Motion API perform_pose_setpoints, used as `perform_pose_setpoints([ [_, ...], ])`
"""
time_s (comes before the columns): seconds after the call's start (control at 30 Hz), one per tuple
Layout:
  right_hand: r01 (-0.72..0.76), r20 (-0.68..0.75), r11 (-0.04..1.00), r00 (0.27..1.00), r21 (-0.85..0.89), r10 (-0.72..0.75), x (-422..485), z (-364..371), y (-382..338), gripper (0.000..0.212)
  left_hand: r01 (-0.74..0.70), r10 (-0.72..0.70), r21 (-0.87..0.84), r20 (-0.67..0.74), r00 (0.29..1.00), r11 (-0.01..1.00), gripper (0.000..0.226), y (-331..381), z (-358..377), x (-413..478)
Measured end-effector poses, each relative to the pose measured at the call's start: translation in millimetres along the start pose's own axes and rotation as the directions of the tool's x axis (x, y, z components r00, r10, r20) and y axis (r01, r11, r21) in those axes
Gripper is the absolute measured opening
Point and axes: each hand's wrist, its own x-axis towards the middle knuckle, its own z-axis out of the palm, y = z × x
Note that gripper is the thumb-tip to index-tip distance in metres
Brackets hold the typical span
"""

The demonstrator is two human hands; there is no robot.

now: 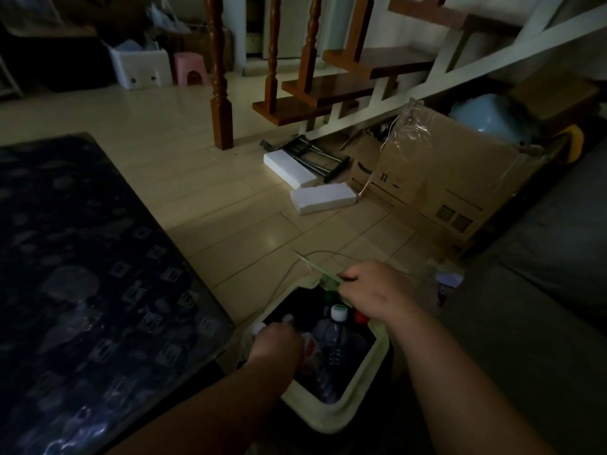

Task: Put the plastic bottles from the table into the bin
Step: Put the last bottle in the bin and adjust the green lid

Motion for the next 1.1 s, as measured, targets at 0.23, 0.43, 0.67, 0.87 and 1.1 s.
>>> perform_pose_setpoints([
  [0.23, -0.007, 0.008, 1.0, 1.0, 0.007, 0.006, 3, -17, 0, 0.024, -0.019, 0.021, -0.039, 0.055, 0.998, 0.999, 0.047, -6, -10, 20],
  [0.43, -0.014, 0.013, 0.998, 1.0, 0.055, 0.013, 2, -4, 7, 0.023, -0.036, 0.036, -0.041, 0.015, 0.999, 0.999, 0.035, -11, -9, 31],
  [0.67, -0.038, 0.031, 0.996, 0.999, 0.079, 0.036, -5, 5, 2, 0.031, 0.014, 0.002, -0.141, 0.109, 0.994, 0.99, 0.048, -3, -12, 13],
  [0.87, -0.059, 0.177, 0.997, 0.983, 0.051, 0.049, -25, 1, 5, 0.054, -0.074, 0.043, -0.344, -0.097, 0.994, 0.936, 0.038, -5, -36, -16],
  [1.1, 0.049, 0.264, 0.995, 0.964, -0.083, -0.026, -37, 47, 4, 0.068, -0.34, 0.291, -0.118, -0.308, 0.906, 0.933, 0.019, -23, -18, -57],
])
